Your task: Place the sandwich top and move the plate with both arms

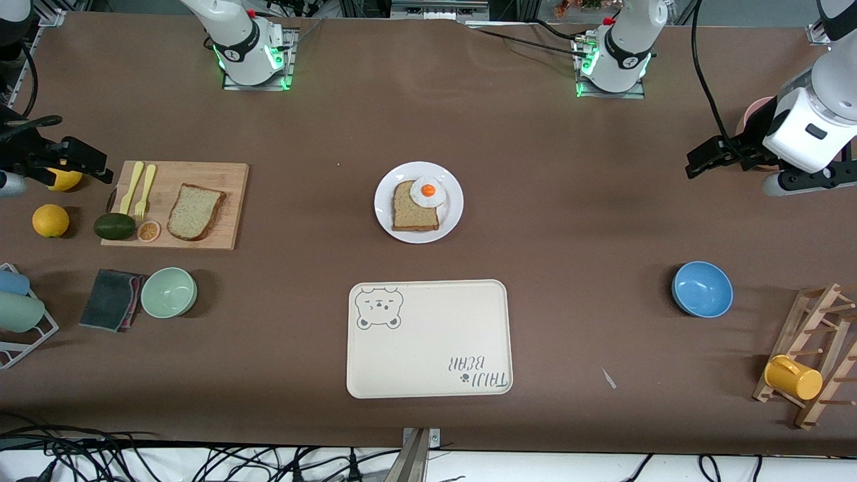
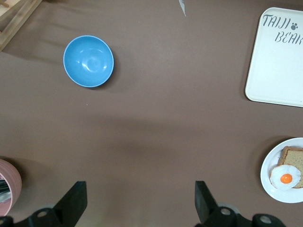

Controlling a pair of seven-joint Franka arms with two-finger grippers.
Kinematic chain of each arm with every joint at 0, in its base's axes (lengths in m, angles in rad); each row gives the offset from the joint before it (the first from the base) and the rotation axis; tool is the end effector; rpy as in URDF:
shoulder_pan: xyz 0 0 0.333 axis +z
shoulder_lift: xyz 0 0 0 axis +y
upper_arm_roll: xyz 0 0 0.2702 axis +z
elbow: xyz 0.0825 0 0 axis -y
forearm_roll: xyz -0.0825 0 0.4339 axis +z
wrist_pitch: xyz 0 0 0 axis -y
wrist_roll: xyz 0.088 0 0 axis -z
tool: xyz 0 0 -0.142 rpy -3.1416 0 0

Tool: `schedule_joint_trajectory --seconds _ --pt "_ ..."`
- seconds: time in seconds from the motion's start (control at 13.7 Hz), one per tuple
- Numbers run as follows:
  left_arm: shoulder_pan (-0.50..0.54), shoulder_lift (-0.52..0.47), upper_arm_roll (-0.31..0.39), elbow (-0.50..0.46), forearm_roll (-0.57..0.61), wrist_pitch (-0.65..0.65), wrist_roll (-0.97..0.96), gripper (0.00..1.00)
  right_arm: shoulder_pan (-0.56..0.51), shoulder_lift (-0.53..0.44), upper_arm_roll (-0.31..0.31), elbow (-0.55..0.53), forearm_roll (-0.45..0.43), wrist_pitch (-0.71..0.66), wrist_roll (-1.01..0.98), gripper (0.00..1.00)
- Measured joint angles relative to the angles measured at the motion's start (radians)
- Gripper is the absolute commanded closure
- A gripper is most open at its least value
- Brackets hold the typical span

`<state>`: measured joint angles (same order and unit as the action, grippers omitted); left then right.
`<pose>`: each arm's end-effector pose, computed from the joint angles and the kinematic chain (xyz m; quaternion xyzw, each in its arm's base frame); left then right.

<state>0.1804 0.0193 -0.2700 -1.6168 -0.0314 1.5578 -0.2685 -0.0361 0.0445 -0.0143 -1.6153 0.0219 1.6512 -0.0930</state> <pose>0.5998 -0.0575 0.5076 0.9951 0.0896 -0.0414 0.0111 0.6201 -0.0282 0.5001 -0.9997 -0.0204 0.0035 0.0109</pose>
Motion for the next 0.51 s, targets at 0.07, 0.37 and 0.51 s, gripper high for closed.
schedule_joint_trajectory --seconds 0.07,0.37,0.51 --pt "0.0 0.0 0.0 0.0 0.0 0.0 0.0 0.0 0.0 0.0 0.0 0.0 0.0 -0.001 0.0 0.0" --pt "0.0 0.0 0.0 0.0 0.0 0.0 0.0 0.0 0.009 0.003 0.009 0.0 0.0 -0.012 -0.002 0.0" --pt "0.0 0.0 0.0 0.0 0.0 0.0 0.0 0.0 0.018 0.017 0.016 -0.002 0.0 -0.014 -0.002 0.0"
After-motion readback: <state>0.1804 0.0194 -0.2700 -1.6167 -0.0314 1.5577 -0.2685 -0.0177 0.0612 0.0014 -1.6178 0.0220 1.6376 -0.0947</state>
